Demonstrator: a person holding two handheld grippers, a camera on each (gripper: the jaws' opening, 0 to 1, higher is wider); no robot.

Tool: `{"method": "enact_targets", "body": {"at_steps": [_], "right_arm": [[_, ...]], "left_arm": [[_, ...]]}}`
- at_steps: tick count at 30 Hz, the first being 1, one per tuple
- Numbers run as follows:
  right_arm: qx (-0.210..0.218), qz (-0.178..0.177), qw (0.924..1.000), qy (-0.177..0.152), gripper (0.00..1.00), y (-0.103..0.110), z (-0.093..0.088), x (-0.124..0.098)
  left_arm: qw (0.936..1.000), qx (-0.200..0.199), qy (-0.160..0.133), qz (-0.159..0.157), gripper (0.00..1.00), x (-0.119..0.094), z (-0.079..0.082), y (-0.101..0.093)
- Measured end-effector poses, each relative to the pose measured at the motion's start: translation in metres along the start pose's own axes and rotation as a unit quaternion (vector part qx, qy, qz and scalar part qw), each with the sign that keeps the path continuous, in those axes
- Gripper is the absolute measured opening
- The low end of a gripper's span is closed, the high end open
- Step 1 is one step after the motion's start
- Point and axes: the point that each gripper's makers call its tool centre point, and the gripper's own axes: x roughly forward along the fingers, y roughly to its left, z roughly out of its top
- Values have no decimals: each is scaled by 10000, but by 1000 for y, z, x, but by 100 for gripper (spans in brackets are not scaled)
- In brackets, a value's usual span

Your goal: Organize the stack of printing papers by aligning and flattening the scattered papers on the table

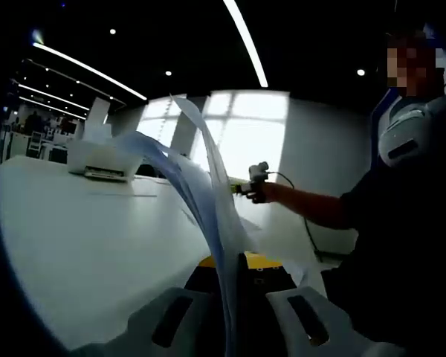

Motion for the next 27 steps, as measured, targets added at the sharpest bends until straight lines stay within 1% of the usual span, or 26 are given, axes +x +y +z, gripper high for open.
{"method": "enact_targets", "body": {"at_steps": [5,14,17,27], "right_arm": [[-34,-89,9999,65,67,-6,-7,1],[44,-223,9996,155,70,-17,-22,1],[46,-323,9993,204,71,-24,-28,2],[-54,-489,9982,348,72,-34,-40,5]], "left_arm": [[10000,-2,0,1,6,0,0,0],[10000,7,4,-1,6,0,0,0],[10000,20,4,-4,6,-1,0,0],[10000,27,-10,-20,6,0,0,0]]}}
